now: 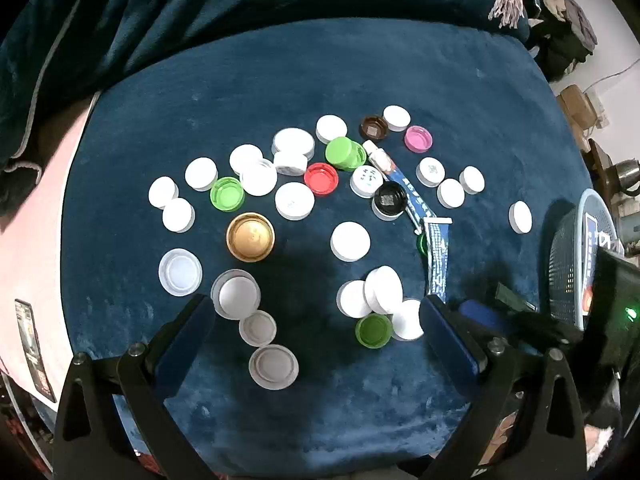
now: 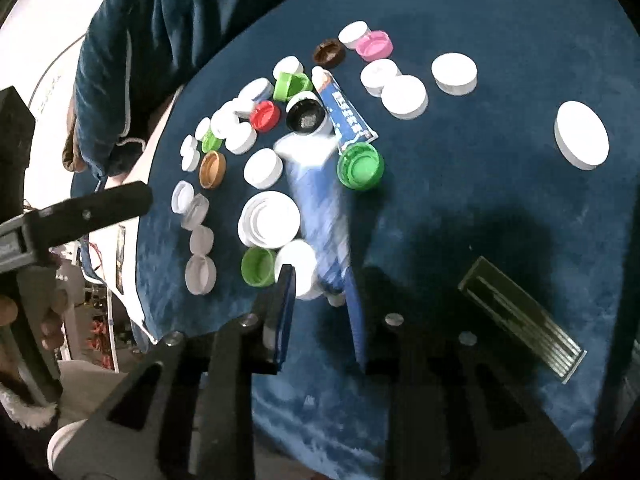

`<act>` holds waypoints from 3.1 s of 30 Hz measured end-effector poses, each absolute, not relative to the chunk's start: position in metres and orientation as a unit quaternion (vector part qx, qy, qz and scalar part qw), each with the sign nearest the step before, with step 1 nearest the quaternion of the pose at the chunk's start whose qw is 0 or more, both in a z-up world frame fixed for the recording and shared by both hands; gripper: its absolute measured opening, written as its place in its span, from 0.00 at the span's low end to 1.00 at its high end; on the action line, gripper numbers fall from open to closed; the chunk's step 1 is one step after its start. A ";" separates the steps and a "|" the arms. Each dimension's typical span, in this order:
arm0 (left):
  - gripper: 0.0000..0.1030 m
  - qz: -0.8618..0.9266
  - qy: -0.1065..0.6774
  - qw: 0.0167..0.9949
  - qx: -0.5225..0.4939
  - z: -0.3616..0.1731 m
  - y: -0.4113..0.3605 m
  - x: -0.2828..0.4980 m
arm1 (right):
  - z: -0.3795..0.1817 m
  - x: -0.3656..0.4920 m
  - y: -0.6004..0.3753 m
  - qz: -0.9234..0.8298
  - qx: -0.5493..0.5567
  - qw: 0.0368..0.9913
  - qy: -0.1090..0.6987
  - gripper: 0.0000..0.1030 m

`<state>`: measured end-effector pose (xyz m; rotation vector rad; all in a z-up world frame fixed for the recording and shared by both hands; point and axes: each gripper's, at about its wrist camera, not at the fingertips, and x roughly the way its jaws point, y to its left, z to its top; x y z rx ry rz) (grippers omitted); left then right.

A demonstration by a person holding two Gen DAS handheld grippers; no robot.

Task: Organize objects
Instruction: 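Grasp the black sachet strip with the right gripper, then grasp the blue ointment tube with left gripper while right holds the black sachet, then carry the tube and sachet over the colander and open both grippers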

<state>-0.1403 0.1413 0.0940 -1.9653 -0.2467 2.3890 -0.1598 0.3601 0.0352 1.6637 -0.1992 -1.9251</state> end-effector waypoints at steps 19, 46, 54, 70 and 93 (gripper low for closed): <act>0.99 0.759 -0.081 0.046 -0.645 0.086 0.163 -0.148 | 0.017 -0.148 0.375 -0.708 0.630 0.235 0.217 0.24; 0.41 0.728 -0.037 0.120 -0.674 0.019 0.262 -0.184 | 0.018 -0.157 0.414 -0.789 0.596 0.142 -0.043 0.23; 0.17 0.730 -0.052 0.150 -0.664 0.034 0.263 -0.185 | 0.020 -0.158 0.427 -0.784 0.598 0.155 -0.062 0.19; 0.17 0.762 -0.073 0.191 -0.614 0.094 0.269 -0.181 | 0.086 -0.136 0.447 -0.828 0.528 0.161 -0.099 0.19; 0.17 0.696 0.010 0.362 -0.620 0.159 0.479 -0.159 | 0.166 -0.073 0.654 -0.878 0.423 -0.070 -0.213 0.19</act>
